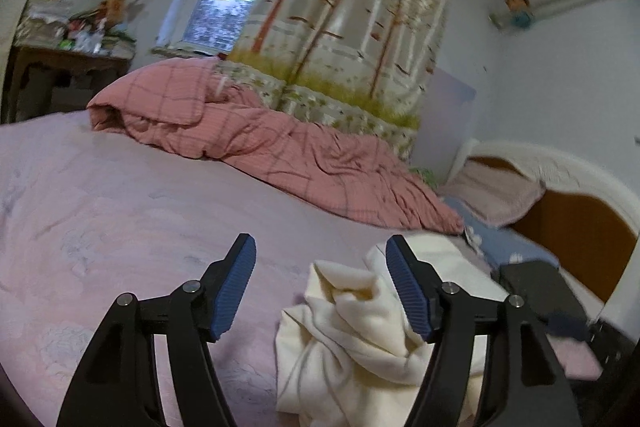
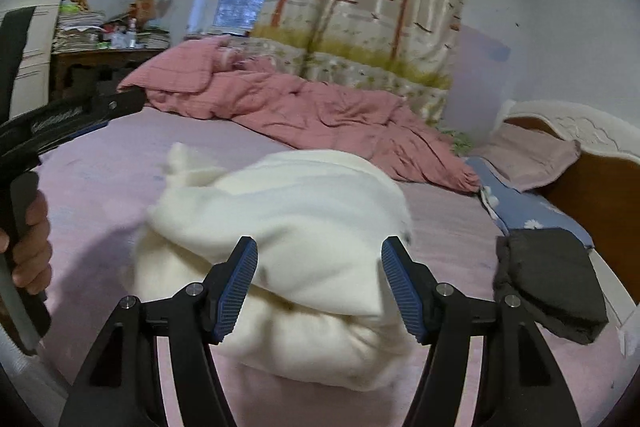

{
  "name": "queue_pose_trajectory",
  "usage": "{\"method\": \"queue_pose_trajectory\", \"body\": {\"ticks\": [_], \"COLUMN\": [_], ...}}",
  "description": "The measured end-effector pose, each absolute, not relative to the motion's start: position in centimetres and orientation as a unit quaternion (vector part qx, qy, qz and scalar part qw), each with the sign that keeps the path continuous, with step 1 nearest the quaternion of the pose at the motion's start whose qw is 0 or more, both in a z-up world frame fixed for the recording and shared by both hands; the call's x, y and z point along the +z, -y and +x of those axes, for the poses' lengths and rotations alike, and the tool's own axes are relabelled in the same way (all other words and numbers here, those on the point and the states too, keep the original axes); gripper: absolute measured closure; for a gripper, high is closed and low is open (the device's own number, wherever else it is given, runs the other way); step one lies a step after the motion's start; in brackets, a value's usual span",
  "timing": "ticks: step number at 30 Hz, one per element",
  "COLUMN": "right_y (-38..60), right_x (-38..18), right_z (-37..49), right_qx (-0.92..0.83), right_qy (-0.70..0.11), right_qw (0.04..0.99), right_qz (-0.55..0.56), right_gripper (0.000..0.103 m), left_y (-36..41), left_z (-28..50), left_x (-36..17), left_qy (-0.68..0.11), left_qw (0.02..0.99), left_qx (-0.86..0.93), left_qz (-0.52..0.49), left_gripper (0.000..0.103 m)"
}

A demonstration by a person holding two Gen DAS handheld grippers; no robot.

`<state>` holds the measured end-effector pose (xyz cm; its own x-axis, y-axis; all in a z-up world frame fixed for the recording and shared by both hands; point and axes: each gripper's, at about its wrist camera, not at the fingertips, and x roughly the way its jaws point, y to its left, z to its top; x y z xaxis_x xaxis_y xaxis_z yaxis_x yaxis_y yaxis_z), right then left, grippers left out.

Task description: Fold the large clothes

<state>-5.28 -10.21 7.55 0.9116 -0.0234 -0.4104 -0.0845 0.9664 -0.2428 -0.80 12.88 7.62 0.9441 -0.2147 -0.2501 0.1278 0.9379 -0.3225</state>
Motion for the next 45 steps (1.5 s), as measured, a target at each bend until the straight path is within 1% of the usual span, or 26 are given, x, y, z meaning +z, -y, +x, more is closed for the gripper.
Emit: {"method": "queue_pose_trajectory", "body": {"ticks": [1,3,5,6,7,11,14,15,16,17,18,19,21,23,26,28,30,32,34,35,36,37,38,39,42,45], "right_y": [10.7,12.1,13.8,14.8,15.5,18.1,19.8,20.2,20.6,20.8,20.8,20.6,20.2,19.9,18.7,17.7,17.3,17.3,17.1,17.1,17.2,17.5,18.0,18.5,18.7,18.1], "right_x": [7.7,8.0,8.4,8.5,8.5,8.0,7.4,7.3,7.1,6.7,6.3,5.7,4.3,3.2,2.6,2.1,1.5,1.2,1.0,1.0,1.0,0.9,0.9,0.8,0.4,0.5], "right_z": [-5.2,-4.9,-5.0,-4.8,-4.6,-4.6,-4.8,-4.8,-4.9,-4.9,-4.9,-4.9,-4.7,-4.0,-2.9,-2.3,-1.2,-0.8,-0.7,-0.5,-0.3,-0.3,-0.2,0.1,0.7,1.1], "right_qx": [0.011,-0.003,-0.013,-0.009,-0.005,0.015,0.061,0.069,0.081,0.096,0.100,0.094,0.086,0.106,0.103,0.084,0.066,0.064,0.068,0.073,0.079,0.086,0.093,0.094,0.088,0.082], "right_qy": [-0.209,-0.203,-0.197,-0.200,-0.210,-0.218,-0.232,-0.236,-0.246,-0.259,-0.268,-0.278,-0.293,-0.311,-0.307,-0.298,-0.302,-0.296,-0.294,-0.296,-0.297,-0.297,-0.299,-0.304,-0.311,-0.305], "right_qw": [0.970,0.973,0.977,0.978,0.976,0.975,0.970,0.969,0.966,0.961,0.957,0.954,0.950,0.943,0.945,0.949,0.949,0.952,0.952,0.951,0.950,0.949,0.949,0.948,0.946,0.949], "right_qz": [-0.125,-0.109,-0.077,-0.059,-0.054,-0.045,-0.030,-0.027,-0.026,-0.030,-0.038,-0.054,-0.070,-0.051,-0.055,-0.068,-0.062,-0.043,-0.048,-0.055,-0.059,-0.055,-0.040,-0.023,-0.016,-0.023], "right_gripper": [0.036,0.036,0.036,0.040,0.041,0.041,0.041,0.041,0.041,0.041,0.041,0.041,0.041,0.041,0.041,0.040,0.040,0.041,0.041,0.041,0.041,0.041,0.041,0.040,0.038,0.038], "left_y": [-12.3,-11.4,-10.5,-10.2,-9.9,-8.9,-7.4,-6.9,-6.7,-6.6,-6.4,-6.2,-5.7,-5.5,-5.3,-5.1,-4.9,-4.6,-4.2,-4.4,-4.7,-5.1,-5.7,-6.2,-8.1,-9.2], "left_z": [-0.7,-0.7,-0.5,-0.3,0.0,1.4,2.7,2.8,2.8,2.6,2.3,1.8,-0.2,-2.8,-6.3,-6.8,-5.2,-3.8,-3.6,-3.9,-4.2,-4.4,-4.4,-4.1,-2.4,1.0], "left_x": [7.7,7.6,7.3,7.1,6.9,5.5,4.1,3.8,3.5,3.3,3.2,3.4,4.3,5.6,7.0,6.4,4.5,2.3,1.8,2.2,2.6,3.0,3.5,3.8,4.1,2.0], "left_qy": [-0.145,-0.150,-0.162,-0.170,-0.180,-0.231,-0.280,-0.282,-0.278,-0.274,-0.271,-0.262,-0.237,-0.217,-0.193,-0.209,-0.259,-0.291,-0.287,-0.276,-0.266,-0.254,-0.245,-0.244,-0.269,-0.344], "left_qw": [0.975,0.976,0.974,0.972,0.968,0.942,0.932,0.933,0.936,0.936,0.935,0.940,0.950,0.956,0.966,0.968,0.959,0.952,0.954,0.957,0.959,0.962,0.964,0.963,0.950,0.911], "left_qx": [-0.091,-0.099,-0.114,-0.124,-0.137,-0.192,-0.185,-0.176,-0.164,-0.157,-0.162,-0.155,-0.150,-0.149,-0.132,-0.104,-0.076,-0.063,-0.066,-0.067,-0.064,-0.057,-0.051,-0.053,-0.060,-0.085], "left_qz": [-0.142,-0.123,-0.109,-0.108,-0.112,-0.147,-0.138,-0.136,-0.140,-0.153,-0.163,-0.157,-0.140,-0.127,-0.110,-0.095,-0.088,-0.077,-0.060,-0.065,-0.073,-0.081,-0.090,-0.099,-0.146,-0.210], "left_gripper": [0.030,0.026,0.024,0.023,0.021,0.020,0.020,0.021,0.041,0.054,0.076,0.090,0.092,0.092,0.092,0.092,0.091,0.088,0.079,0.072,0.047,0.014,0.004,0.001,0.001,0.000]}}
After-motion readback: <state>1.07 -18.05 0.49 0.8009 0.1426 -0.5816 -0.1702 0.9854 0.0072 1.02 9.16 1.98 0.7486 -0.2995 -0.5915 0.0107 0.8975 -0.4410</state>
